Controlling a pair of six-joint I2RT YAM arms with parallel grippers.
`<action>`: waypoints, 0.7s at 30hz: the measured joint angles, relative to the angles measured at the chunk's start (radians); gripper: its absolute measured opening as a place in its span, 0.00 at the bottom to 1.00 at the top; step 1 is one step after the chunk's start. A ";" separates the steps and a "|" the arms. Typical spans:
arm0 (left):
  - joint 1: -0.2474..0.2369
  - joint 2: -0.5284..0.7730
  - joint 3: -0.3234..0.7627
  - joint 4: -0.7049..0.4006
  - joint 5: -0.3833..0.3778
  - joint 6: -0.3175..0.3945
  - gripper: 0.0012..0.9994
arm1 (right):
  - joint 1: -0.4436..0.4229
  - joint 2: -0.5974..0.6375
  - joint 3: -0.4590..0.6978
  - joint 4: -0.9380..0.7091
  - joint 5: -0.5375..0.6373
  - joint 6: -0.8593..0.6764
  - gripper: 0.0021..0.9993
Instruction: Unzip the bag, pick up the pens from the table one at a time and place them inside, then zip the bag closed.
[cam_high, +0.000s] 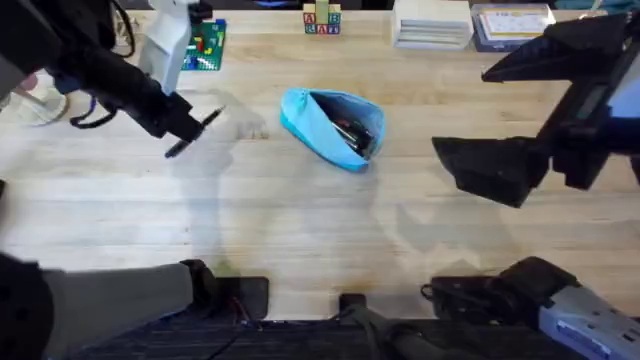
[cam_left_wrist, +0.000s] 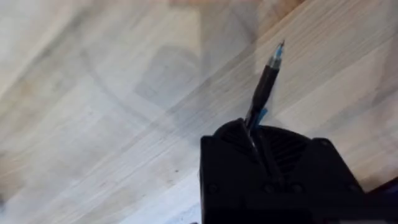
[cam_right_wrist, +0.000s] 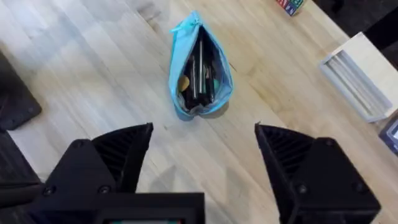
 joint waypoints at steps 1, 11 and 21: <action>0.000 -0.062 0.015 0.000 0.017 0.016 0.04 | 0.000 -0.018 0.000 -0.007 0.000 0.000 1.00; 0.000 -0.242 0.017 -0.004 0.172 0.112 0.04 | 0.000 -0.064 0.000 -0.105 0.000 0.031 1.00; 0.000 -0.267 0.017 0.002 0.398 0.228 0.04 | 0.000 -0.125 0.000 -0.169 0.000 0.042 1.00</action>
